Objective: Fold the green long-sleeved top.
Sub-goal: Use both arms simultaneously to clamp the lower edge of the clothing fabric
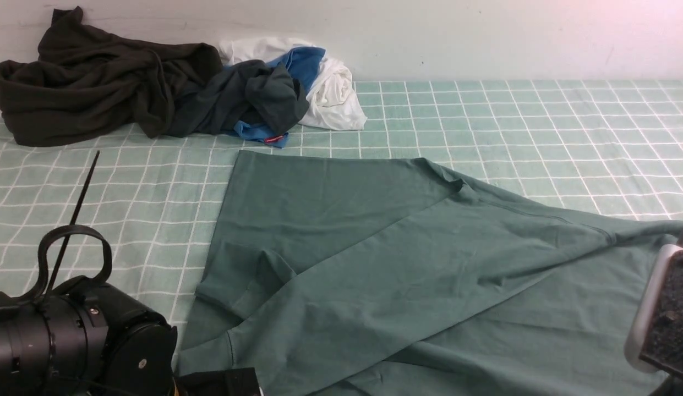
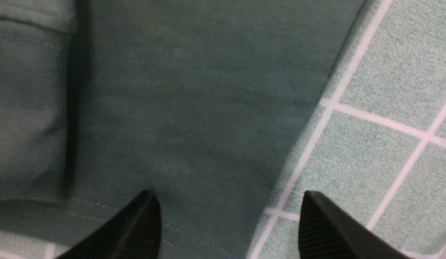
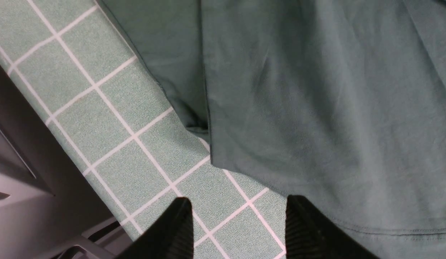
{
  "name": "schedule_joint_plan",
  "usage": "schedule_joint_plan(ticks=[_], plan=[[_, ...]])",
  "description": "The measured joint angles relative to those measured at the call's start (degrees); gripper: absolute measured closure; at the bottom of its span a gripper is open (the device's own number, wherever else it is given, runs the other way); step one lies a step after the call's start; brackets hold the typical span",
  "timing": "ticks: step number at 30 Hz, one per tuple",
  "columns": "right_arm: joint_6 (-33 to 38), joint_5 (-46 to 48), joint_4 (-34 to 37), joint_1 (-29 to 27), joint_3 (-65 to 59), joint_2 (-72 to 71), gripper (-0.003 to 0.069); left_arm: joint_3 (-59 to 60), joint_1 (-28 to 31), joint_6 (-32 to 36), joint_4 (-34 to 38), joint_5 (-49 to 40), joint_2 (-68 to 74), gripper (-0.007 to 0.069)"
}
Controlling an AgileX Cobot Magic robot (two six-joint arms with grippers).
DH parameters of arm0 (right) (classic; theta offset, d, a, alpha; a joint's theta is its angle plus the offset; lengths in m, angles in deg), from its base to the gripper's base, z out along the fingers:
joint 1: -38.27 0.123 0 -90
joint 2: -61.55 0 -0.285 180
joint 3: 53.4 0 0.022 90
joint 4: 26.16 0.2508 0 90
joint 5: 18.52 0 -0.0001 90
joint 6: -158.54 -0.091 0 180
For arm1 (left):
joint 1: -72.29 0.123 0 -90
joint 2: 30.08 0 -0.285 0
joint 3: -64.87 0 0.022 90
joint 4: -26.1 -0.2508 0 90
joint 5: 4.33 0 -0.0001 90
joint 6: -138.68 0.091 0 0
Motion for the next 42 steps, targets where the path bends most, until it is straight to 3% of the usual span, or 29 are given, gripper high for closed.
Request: schedule_joint_plan(ticks=[8,18,23,31,36,42], plan=[[-0.3,0.0,0.0,0.0,0.0,0.0,0.0322,0.0,0.0,-0.3,-1.4,1.2,1.1,0.0293],[-0.4,0.0,0.0,0.0,0.0,0.0,0.0322,0.0,0.0,-2.3,-2.2,2.0,1.1,0.0608],[-0.4,0.0,0.0,0.0,0.0,0.0,0.0322,-0.4,0.0,-3.2,-1.9,1.4,1.1,0.0618],[2.6,-0.1,0.0,0.0,0.0,4.9,0.0293,-5.5,0.0,-12.4,-4.4,-8.6,-2.7,0.0618],[7.1,-1.0,-0.4,0.0,0.0,13.4,0.0243,-3.6,0.0,-13.2,-5.3,-10.6,-4.3,0.0618],[9.7,-4.5,-3.7,0.0,0.0,23.3,0.0232,-2.9,0.0,-13.2,-5.3,-9.6,-4.3,0.0618]])
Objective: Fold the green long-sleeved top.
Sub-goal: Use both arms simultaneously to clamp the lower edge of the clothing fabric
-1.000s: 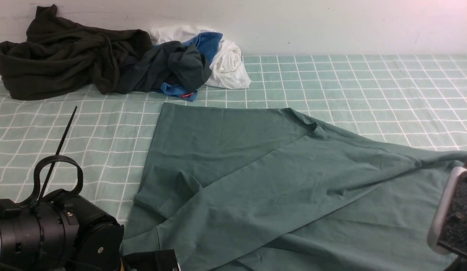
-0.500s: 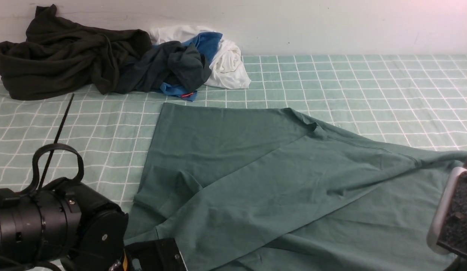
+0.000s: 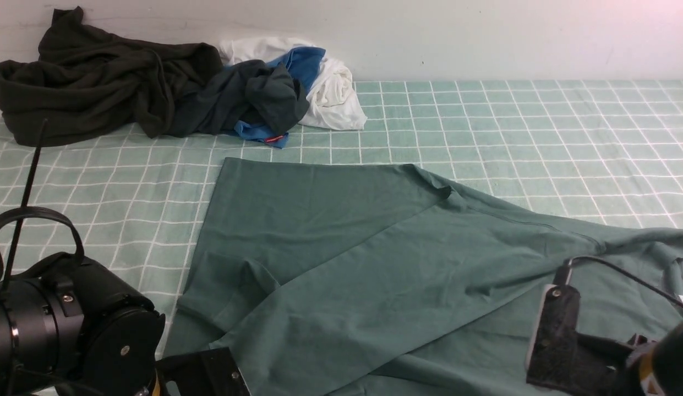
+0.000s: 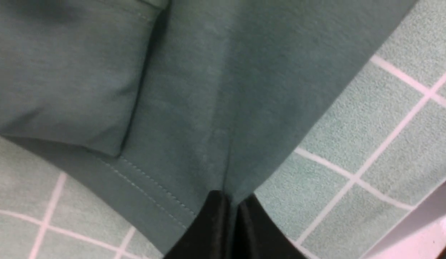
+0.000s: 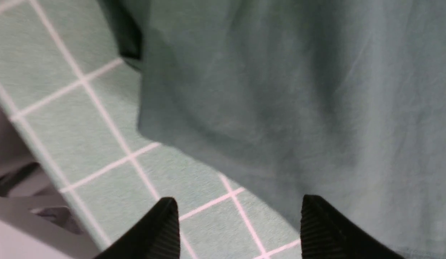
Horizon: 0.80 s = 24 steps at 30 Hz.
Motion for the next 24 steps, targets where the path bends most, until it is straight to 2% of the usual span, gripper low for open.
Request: schedule_joint_plan(ticks=[6,11,16,24], plan=[[6.2,-3.1,-3.1,0.0,-0.8,8.2,0.0232,0.0,0.0,0.0,0.0,0.1,0.0,0.0618],[6.8,-5.9,-7.8,0.0,-4.7,9.6,0.0232,0.0,0.0,0.0,0.0,0.2,0.0,0.0618],[2.9,-10.2,-14.3,-0.2,-9.5,9.5,0.0232,0.0,0.0,0.0,0.0,0.9,0.0,0.0618],[-2.1,-11.4,-16.2,-0.2,-9.0,9.0,0.0238,0.0,0.0,-0.3,0.0,1.7,0.0,0.0618]])
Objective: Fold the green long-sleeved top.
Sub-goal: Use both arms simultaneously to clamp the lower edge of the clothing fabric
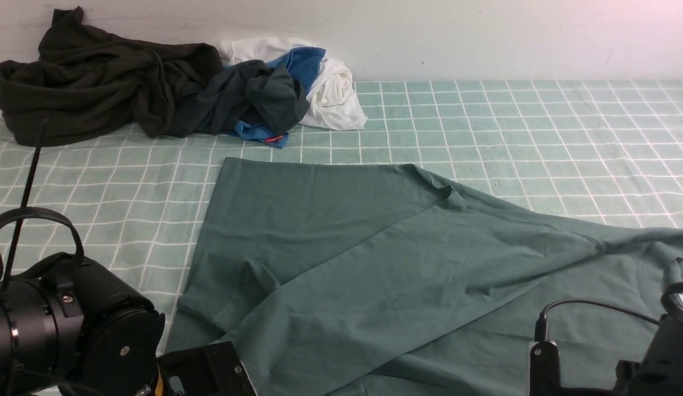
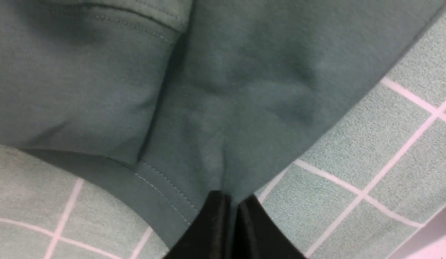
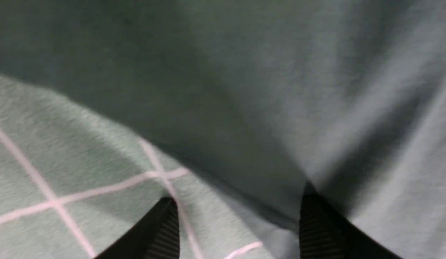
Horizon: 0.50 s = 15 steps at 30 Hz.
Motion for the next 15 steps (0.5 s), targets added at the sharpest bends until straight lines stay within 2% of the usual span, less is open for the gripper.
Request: schedule_joint_plan(ticks=[10,15], plan=[[-0.5,-2.1,-0.2,0.0,1.5,-2.3,0.0265,0.0,0.0,-0.1,0.0,0.0,0.0,0.0618],[-0.3,-3.2,1.1,0.0,1.5,-2.3,0.0305,0.0,0.0,-0.1,0.0,0.0,-0.1,0.0618]])
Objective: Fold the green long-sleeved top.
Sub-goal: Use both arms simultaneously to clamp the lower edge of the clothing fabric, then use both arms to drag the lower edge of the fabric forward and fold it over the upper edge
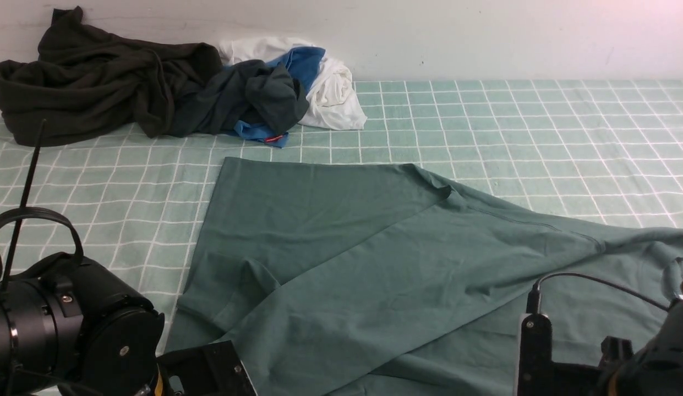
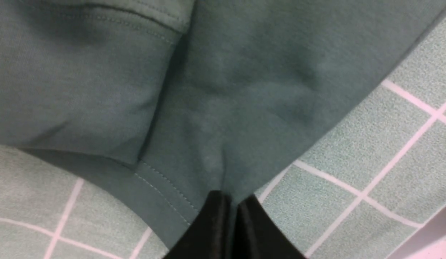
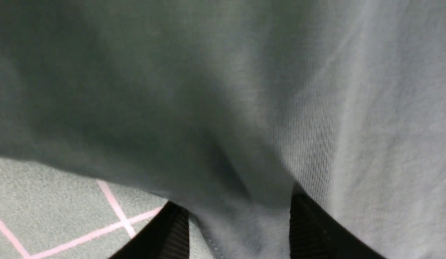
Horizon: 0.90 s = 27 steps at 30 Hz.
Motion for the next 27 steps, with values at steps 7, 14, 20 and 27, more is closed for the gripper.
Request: schedule_joint_plan(ticks=[7,14,20,27], plan=[[2.8,-0.1,2.2,0.0,-1.7,0.0,0.0545,0.0,0.0,0.0,0.0,1.2,0.0,0.0618],[3.5,5.6,2.5,-0.1,3.6,-0.7,0.0645,-1.3,0.0,-1.2,-0.7,0.8,0.0,0.0618],[4.3,11.8,2.4,-4.1,15.9,-0.8,0.0646,-10.5,1.4,-3.5,-4.5,-3.4,0.0,0.0618],[9.5,14.3,5.6,-14.4,32.6,3.4,0.0646,-28.1,10.5,-2.5,-6.5,-5.3,3.2,0.0617]])
